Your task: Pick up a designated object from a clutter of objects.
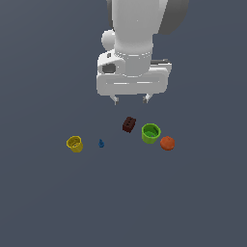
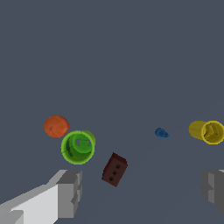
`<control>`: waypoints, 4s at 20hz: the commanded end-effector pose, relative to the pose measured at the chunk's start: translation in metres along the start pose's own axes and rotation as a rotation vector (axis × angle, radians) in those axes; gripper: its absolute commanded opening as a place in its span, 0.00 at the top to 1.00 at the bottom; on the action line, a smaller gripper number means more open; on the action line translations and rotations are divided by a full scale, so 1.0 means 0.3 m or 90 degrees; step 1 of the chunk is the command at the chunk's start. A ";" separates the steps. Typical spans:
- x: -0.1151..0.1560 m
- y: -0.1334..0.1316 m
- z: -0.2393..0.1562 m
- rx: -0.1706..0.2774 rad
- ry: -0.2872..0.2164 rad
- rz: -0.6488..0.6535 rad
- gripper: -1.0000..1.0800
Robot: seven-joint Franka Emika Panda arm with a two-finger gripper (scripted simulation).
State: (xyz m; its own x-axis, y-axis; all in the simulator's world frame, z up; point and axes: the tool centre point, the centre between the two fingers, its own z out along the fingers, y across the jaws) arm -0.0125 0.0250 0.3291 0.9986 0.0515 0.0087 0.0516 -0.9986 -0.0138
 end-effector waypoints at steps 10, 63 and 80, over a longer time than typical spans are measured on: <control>-0.002 0.078 -0.032 -0.018 0.004 0.001 0.04; -0.463 -0.040 0.834 -0.010 -0.004 0.319 0.04; -0.471 -0.039 0.985 -0.010 -0.003 0.320 0.04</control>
State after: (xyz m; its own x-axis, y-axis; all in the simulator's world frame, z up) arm -0.1509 0.0331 0.0404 0.9009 -0.4341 0.0054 -0.4340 -0.9009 -0.0027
